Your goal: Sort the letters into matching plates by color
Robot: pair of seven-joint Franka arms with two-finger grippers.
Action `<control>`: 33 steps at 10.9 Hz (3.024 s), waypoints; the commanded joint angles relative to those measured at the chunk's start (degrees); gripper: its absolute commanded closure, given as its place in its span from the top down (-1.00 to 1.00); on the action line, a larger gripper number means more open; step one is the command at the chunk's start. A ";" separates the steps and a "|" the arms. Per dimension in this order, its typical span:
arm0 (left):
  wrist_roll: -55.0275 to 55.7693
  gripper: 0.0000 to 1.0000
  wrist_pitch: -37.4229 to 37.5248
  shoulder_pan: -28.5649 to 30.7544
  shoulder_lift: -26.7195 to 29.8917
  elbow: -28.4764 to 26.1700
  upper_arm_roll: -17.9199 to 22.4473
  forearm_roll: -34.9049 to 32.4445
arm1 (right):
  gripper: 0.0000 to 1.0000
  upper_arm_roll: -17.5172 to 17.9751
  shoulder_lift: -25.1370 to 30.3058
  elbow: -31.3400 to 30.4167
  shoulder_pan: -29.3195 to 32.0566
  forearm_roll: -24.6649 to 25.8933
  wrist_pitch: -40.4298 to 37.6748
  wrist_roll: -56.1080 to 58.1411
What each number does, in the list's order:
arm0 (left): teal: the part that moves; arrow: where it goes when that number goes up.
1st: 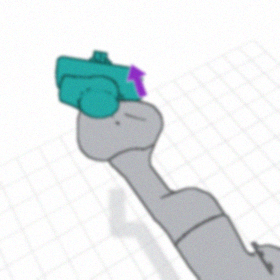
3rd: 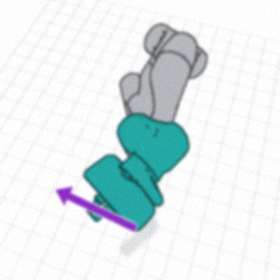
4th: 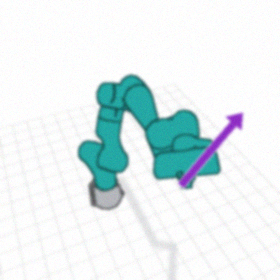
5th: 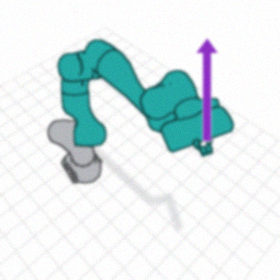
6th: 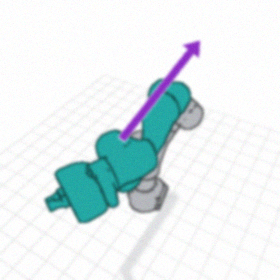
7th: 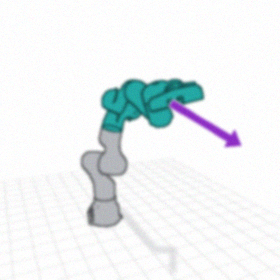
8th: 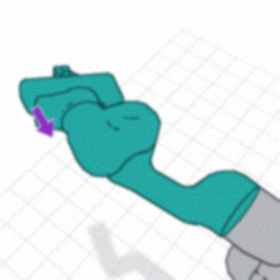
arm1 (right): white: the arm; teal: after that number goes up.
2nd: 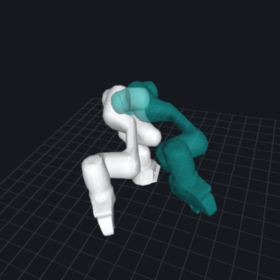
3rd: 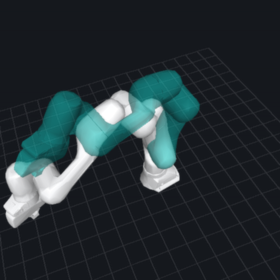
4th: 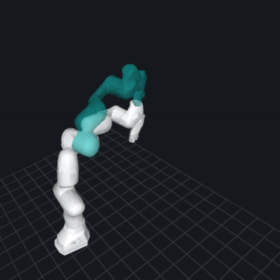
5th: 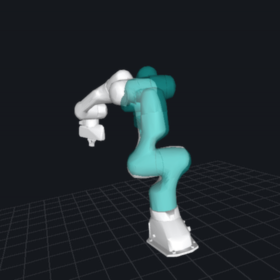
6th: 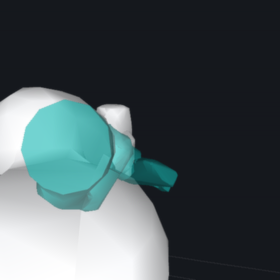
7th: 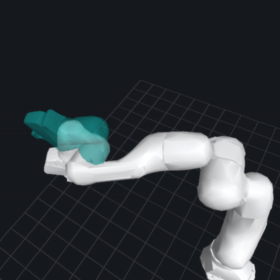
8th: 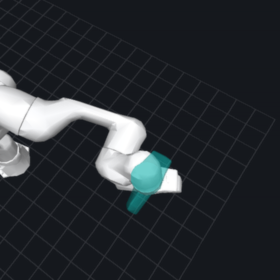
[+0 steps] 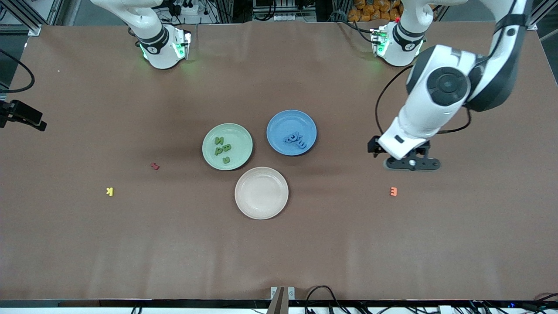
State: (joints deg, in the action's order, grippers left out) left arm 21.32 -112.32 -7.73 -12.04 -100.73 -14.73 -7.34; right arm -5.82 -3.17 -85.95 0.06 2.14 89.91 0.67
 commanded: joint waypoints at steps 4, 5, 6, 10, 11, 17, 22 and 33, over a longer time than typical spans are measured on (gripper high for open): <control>-8.46 1.00 4.83 6.57 5.71 0.19 -0.21 0.75 | 1.00 -0.25 0.27 0.17 -0.15 -0.82 0.26 -0.50; -11.62 1.00 4.83 8.68 6.67 0.45 -0.38 1.10 | 1.00 -0.25 0.27 0.16 -0.15 -0.82 0.35 -0.50; -15.56 1.00 5.00 9.39 8.25 0.45 -0.30 1.28 | 1.00 -0.25 0.27 0.16 -0.15 -0.74 0.44 -0.50; -16.57 1.00 11.49 11.94 10.55 4.82 -0.47 2.59 | 1.00 -0.34 0.27 0.16 0.20 -0.74 0.35 -0.50; -16.57 1.00 13.25 12.38 10.46 6.50 -0.30 3.90 | 1.00 -0.34 0.36 0.08 0.38 -0.74 0.26 -0.50; -16.04 1.00 19.85 13.54 10.72 13.27 1.71 7.69 | 1.00 -0.34 0.36 0.08 0.12 -0.82 0.44 -0.15; -15.87 1.00 21.70 5.97 11.34 14.25 10.95 7.70 | 1.00 -0.16 0.36 -0.01 -0.23 -0.82 0.26 -0.06; -16.83 1.00 18.02 6.50 9.85 15.04 10.34 7.34 | 1.00 -0.16 0.27 -0.10 -0.59 -0.82 0.35 -0.15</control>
State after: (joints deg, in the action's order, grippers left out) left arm 5.68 -92.57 -1.00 -1.81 -85.45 -4.63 -0.93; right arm -5.87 -3.18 -85.96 -0.40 2.11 90.26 0.65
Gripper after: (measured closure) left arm 0.000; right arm 0.000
